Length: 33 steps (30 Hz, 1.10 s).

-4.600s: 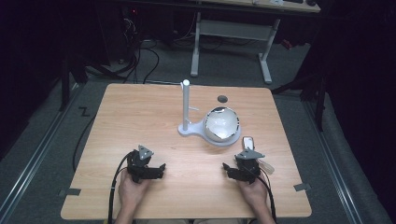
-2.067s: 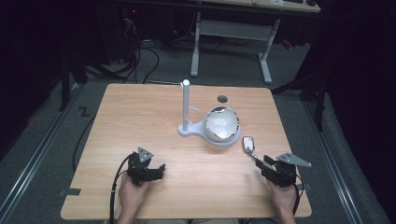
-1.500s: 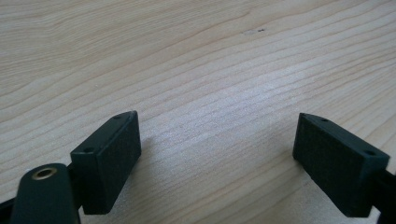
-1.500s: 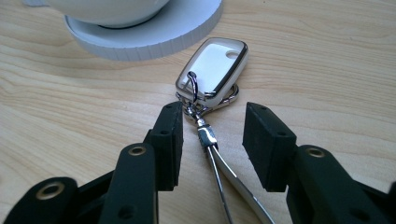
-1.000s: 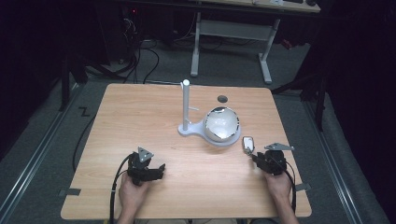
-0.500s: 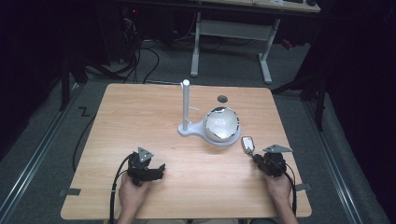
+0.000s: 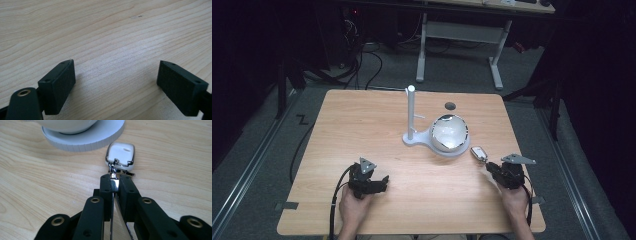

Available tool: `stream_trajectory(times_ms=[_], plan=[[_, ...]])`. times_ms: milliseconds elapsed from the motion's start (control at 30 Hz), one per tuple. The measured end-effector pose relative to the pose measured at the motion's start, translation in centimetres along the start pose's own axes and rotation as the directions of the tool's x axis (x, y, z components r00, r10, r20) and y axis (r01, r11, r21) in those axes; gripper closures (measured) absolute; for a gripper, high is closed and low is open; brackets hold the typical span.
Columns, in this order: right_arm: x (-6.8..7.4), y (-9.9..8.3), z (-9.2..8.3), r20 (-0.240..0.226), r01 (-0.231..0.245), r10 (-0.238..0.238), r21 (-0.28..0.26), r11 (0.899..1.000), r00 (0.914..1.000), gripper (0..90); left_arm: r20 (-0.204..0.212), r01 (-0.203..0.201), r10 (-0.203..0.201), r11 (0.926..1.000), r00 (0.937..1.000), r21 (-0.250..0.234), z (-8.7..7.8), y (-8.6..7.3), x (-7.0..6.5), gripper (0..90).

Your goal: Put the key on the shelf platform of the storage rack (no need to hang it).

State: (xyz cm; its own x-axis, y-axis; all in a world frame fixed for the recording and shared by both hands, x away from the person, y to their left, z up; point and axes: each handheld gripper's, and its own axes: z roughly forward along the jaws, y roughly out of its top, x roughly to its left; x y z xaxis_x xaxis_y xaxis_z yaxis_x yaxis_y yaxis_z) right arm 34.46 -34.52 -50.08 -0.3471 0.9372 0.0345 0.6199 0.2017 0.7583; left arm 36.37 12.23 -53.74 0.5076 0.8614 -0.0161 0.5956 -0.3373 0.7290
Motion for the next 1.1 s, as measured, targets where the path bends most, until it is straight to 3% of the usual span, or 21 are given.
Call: stream_trajectory(times_ms=[533,1100], plan=[[0.5,2.0,-2.3,-0.038,0.005,-0.008,-0.082,0.997,0.9992,82.3,0.000,0.000,0.000,1.0000,1.0000,0.000,0.0,0.0,0.0,15.7],[1.1,2.7,-3.5,-0.066,0.024,-0.031,-0.101,0.995,0.9973,82.3,-0.001,0.001,-0.001,1.0000,1.0000,0.000,0.0,0.0,0.0,15.7]])
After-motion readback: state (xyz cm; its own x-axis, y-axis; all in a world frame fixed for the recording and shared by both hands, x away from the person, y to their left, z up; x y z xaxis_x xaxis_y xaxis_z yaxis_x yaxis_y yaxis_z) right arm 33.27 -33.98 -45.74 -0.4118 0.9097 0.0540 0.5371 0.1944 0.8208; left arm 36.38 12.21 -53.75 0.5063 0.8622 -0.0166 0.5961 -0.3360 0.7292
